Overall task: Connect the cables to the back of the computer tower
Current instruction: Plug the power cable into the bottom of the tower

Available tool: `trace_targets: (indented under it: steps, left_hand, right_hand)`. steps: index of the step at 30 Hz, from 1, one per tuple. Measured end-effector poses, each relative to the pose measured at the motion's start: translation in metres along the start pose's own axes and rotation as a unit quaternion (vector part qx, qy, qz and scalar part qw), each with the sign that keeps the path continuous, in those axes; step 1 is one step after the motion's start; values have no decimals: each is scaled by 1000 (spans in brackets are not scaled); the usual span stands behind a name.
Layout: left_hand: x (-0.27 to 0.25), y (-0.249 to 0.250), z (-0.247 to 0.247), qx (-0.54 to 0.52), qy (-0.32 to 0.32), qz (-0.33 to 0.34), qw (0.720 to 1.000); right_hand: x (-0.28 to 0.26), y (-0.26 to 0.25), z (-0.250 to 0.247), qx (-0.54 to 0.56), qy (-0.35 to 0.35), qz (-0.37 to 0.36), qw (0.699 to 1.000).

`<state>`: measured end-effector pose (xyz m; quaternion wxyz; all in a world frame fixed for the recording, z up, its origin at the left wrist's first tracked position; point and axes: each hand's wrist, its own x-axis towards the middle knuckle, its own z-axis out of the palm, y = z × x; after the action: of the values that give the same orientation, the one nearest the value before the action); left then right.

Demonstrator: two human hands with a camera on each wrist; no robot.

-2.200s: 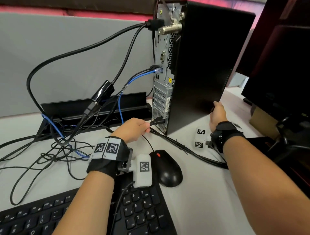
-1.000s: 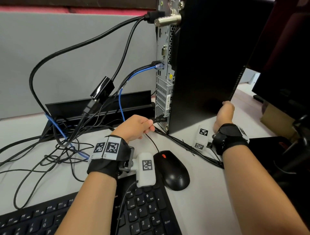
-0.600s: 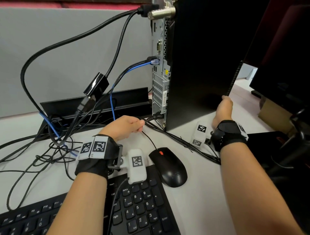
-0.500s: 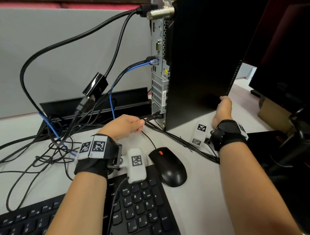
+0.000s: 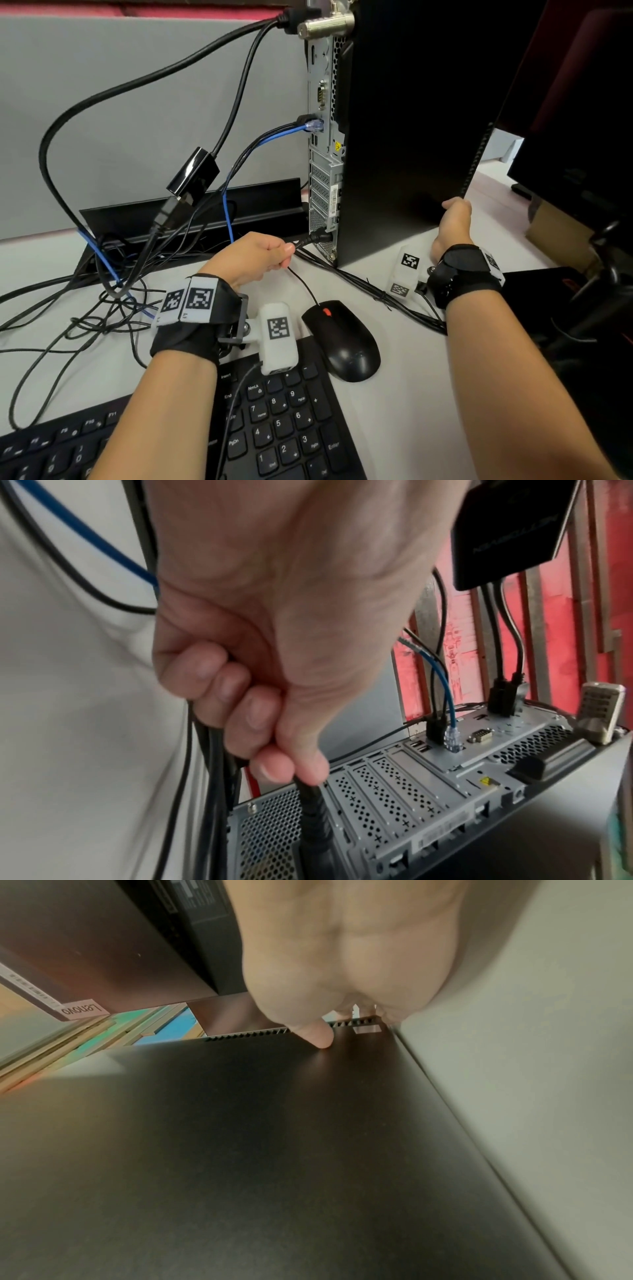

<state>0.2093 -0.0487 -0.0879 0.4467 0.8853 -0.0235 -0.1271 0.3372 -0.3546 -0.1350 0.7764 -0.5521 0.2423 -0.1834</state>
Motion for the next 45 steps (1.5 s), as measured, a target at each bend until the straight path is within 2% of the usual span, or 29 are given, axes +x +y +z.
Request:
trace_targets:
  steps: [11,16,17,19,21,22,23,26,27,30,33,45]
  left_hand:
    - [-2,2,1,11,31,4,999]
    - [-6,5,1,-61,54,-22,996]
    - [-9,10,-1,-51,68,-40,996]
    - [-14,24,-4,66,99,-66,991]
    - [-17,45,-1,193,131,-63,970]
    - [-14,54,2,219,138,-58,964]
    - [-9,61,6,212,127,-51,968]
    - [6,68,25,100,34,2,994]
    - [11,65,29,76,28,19,997]
    - [20,68,37,53,118,35,991]
    - [28,76,41,95,183,29,978]
    - [64,91,53,126,186,32,974]
  right_hand:
    - [-4,-4,-1,-10,13,3,1000]
    - [-13,-4,-2,5,9,6,1000]
    - [-15,-4,-2,9,8,5,1000]
    - [-18,-4,-2,22,7,0,1000]
    - [-18,-6,-2,32,5,-7,999]
    - [-18,-6,-2,35,3,-9,999]
    - [-18,-7,-3,35,0,-12,999]
    - [-19,-7,-4,33,-1,-9,999]
    - [-20,-7,-4,39,2,-8,999]
    - [-17,-9,-4,60,10,-7,998]
    - [-15,-11,-6,71,5,1,997]
    - [-8,-15,-9,108,7,4,994]
